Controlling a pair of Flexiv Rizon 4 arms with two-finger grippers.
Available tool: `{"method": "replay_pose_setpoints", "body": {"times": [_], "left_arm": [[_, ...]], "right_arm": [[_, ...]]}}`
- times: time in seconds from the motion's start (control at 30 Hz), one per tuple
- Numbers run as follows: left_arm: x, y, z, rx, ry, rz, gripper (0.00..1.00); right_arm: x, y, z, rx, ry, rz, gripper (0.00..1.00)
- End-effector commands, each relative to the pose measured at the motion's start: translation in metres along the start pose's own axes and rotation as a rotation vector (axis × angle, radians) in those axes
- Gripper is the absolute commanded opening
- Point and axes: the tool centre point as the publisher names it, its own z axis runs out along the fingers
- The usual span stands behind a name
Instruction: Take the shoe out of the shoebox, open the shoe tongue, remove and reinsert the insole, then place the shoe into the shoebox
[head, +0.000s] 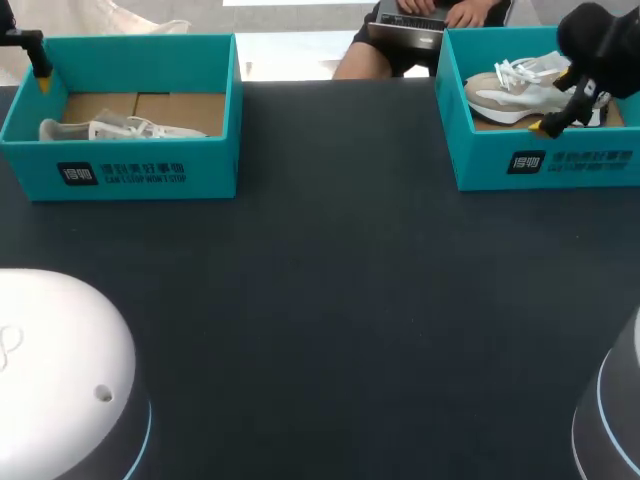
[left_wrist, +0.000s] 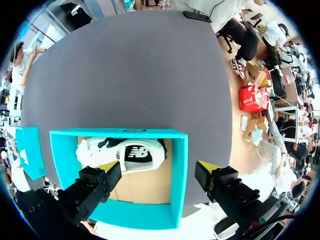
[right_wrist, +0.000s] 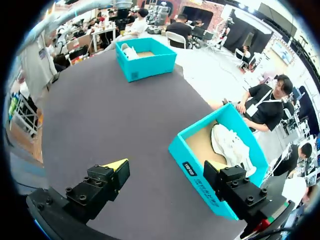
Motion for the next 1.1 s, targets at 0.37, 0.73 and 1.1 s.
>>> {"method": "replay_pose_setpoints", "body": {"times": [0.37,0.73,1.1], "left_arm": [[-0.001,-0.01,-0.004,-0.015,0.006,-0.002,1.0],[-0.001,-0.01,-0.004,-0.015,0.006,-0.002,1.0],[-0.001,-0.01,-0.004,-0.015,0.006,-0.002,1.0]], "right_arm": [[0.005,0.004,0.004,0.023,-0.141,0.246,1.0],[-0.136,-0.023,0.033,0.122,-0.334,0.679,1.0],[-0.227,-0.06,0.056,0.188,-0.427,1.032,1.0]]}}
